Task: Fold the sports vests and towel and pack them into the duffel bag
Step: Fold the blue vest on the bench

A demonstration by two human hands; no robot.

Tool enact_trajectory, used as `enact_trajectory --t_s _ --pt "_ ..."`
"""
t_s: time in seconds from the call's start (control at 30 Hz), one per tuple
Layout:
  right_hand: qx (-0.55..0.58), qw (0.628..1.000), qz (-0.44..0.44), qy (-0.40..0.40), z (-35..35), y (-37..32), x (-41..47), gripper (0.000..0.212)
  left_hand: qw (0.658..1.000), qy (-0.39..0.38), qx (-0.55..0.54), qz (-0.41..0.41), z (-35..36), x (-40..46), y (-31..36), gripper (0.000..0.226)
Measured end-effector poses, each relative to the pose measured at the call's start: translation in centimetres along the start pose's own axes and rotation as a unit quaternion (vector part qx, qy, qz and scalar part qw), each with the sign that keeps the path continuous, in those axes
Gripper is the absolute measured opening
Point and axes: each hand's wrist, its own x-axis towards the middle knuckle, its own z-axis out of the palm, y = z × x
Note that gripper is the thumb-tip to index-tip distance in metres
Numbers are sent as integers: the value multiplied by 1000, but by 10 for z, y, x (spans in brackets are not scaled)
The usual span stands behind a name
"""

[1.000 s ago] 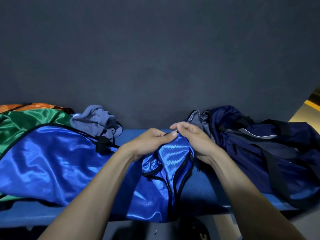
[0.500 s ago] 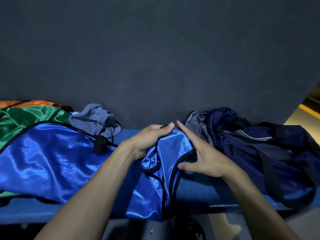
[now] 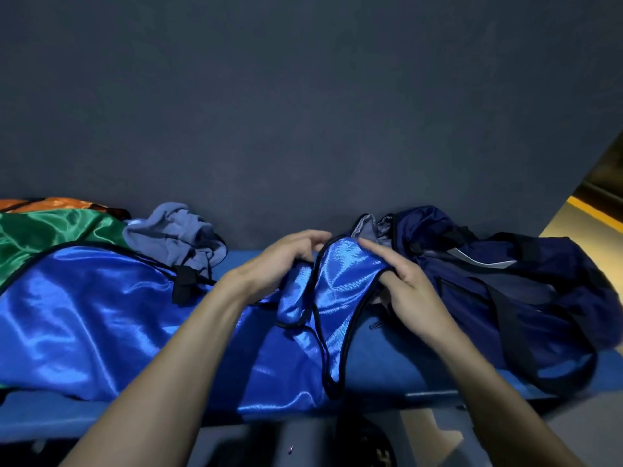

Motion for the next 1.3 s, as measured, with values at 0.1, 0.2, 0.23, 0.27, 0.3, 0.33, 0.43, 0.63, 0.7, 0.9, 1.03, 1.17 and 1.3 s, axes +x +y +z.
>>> enact_trajectory --t_s 0.1,0.2,0.23,0.27,0.3,0.33,0.43,0.63,0.7,0.9,1.03,1.17,1.3 --pt "-6 1000 -17 21 -3 4 0 63 999 9 50 7 -4 2 -5 71" --pt "-56 998 -10 21 -5 7 1 54 990 4 134 39 -8 1 -7 56" --pt "-55 998 -1 19 -6 7 0 51 986 6 157 48 -10 1 -8 54" --pt "-43 999 12 19 -7 5 -1 49 982 9 177 62 -11 1 -8 53" --pt "-29 999 19 20 -7 2 -2 45 979 14 190 77 -12 1 -8 51" --pt "-22 999 18 24 -7 1 -2 39 977 20 190 93 -12 0 -8 48" --pt "-31 998 -26 38 -3 3 -3 16 982 25 132 134 -12 -3 -1 41" --pt "-11 996 -23 88 2 10 3 12 984 -14 2 177 -3 1 6 33" --pt "-12 995 -36 87 3 9 4 20 983 -20 -20 180 5 4 5 30" --pt "-19 996 -81 30 4 -1 0 31 981 37 33 187 17 18 -4 20" --pt "-11 997 -61 39 6 -2 1 27 970 109 61 209 26 24 -7 18" --pt "-18 996 -53 66 7 -2 1 16 965 133 51 221 27 24 -5 18" --pt "-106 988 -51 104 9 -2 -2 40 961 145 70 224 29 24 -7 15"
